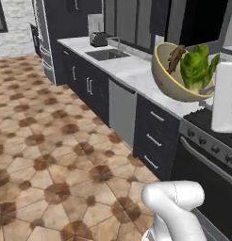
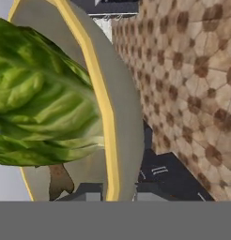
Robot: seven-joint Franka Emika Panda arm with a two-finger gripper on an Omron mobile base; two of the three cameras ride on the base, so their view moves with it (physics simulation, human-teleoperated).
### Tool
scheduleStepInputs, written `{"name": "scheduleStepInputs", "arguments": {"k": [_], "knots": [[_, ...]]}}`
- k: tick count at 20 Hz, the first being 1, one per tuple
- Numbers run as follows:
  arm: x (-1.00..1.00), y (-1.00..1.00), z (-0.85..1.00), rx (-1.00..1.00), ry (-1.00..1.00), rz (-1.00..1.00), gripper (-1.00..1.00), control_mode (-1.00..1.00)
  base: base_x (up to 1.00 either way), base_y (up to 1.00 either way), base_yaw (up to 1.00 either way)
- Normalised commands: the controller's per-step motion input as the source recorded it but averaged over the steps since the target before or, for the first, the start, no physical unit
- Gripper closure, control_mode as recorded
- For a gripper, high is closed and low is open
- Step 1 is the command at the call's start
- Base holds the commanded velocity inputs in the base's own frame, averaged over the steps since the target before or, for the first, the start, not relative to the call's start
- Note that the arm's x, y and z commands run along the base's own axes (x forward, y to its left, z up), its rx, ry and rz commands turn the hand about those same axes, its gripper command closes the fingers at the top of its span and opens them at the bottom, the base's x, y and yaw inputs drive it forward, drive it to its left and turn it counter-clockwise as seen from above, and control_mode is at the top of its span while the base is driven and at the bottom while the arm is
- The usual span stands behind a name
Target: The microwave is finished heating the fish and lettuce. Take the bowl containing the food and place it on the dining counter.
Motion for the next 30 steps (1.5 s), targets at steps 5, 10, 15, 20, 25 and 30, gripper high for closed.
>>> {"name": "scheduleStepInputs", "arguments": {"k": [5, 10, 15, 20, 25, 30], "knots": [[0.00, 0.00, 0.00, 0.00, 0.00, 0.00, 1.00, 1.00, -0.15, 0.00, 0.98], [0.00, 0.00, 0.00, 0.00, 0.00, 0.00, 1.00, 1.00, 0.48, 0.04, 0.77], [0.00, 0.00, 0.00, 0.00, 0.00, 0.00, 1.00, 1.00, 1.00, 0.00, 0.49], [0.00, 0.00, 0.00, 0.00, 0.00, 0.00, 1.00, 1.00, 1.00, 0.06, 0.34], [0.00, 0.00, 0.00, 0.00, 0.00, 0.00, 1.00, 1.00, 1.00, 0.52, 0.19], [0.00, 0.00, 0.00, 0.00, 0.00, 0.00, 1.00, 1.00, 1.00, 0.89, 0.06]]}}
